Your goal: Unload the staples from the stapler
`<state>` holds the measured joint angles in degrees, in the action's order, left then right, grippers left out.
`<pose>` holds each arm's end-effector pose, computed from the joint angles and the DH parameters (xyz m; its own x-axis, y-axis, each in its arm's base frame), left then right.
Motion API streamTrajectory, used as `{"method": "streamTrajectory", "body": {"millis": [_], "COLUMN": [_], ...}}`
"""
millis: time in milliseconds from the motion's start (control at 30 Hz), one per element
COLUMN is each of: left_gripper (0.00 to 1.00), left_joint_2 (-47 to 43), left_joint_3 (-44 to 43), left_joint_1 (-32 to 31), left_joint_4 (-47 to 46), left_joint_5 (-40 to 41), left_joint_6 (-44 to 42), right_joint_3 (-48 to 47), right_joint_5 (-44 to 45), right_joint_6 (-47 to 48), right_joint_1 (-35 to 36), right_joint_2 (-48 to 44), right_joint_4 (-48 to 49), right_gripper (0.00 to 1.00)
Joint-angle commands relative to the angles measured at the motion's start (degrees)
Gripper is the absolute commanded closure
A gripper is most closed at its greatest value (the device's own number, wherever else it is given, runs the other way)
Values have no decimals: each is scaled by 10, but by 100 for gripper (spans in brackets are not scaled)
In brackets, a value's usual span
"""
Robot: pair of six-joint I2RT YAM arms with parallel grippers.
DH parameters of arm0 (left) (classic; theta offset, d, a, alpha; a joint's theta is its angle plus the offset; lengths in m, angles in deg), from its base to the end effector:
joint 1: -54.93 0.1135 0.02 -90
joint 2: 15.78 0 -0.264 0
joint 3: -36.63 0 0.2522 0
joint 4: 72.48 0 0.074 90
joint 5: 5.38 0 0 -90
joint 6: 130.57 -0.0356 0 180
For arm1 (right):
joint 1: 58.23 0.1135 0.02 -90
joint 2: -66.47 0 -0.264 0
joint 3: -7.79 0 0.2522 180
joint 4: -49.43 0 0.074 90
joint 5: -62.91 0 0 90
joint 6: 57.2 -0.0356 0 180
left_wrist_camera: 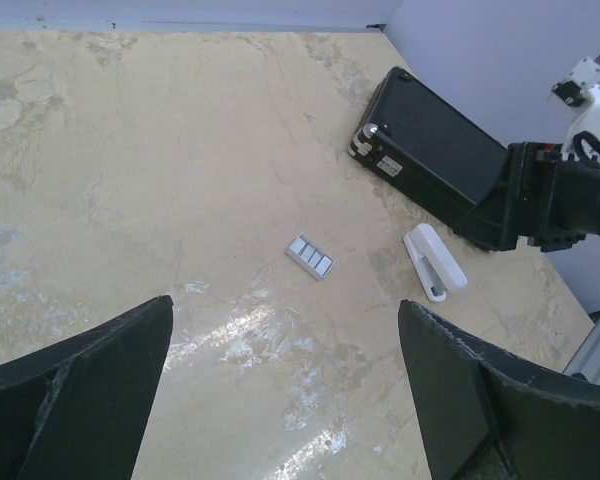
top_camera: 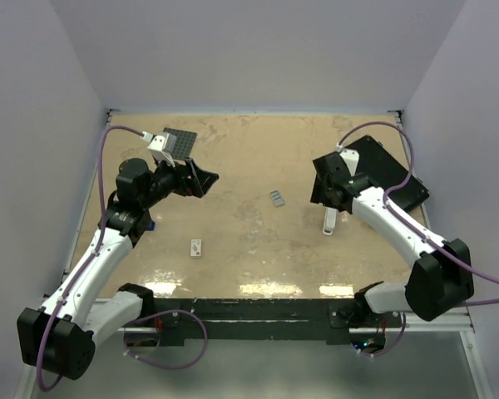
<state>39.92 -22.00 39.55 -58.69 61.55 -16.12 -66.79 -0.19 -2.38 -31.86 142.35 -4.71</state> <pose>0.2161 -0.0739 0.3244 -0.4199 -0.2794 -0.8635 0.4847 0.7353 -0.4737 0.2470 0.1045 0.2767 -0.6988 0.2270 -0.6783 0.2893 0.9570 0.0223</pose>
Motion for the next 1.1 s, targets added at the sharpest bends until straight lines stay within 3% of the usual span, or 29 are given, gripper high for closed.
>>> {"method": "streamTrajectory", "body": {"millis": [0, 600, 933, 1067], "left_gripper": [1, 2, 5, 6], "left_joint_2": [-9, 2, 1, -6], "left_joint_3": [-23, -22, -23, -19], "left_joint_1": [3, 3, 3, 2], "left_joint_4": [-5, -6, -5, -4], "left_joint_5": [18, 2, 8, 22], "left_joint_6": [-7, -2, 1, 0], "right_joint_3": [18, 63, 72, 71], "right_joint_5": [39, 27, 25, 22], "right_joint_6": [-21, -34, -23, -17], "right_joint_1": [-4, -12, -14, -15], "right_joint_2": [45, 133, 112, 103], "right_joint_4": [-21, 33, 52, 52], "right_gripper": [29, 40, 60, 73]}}
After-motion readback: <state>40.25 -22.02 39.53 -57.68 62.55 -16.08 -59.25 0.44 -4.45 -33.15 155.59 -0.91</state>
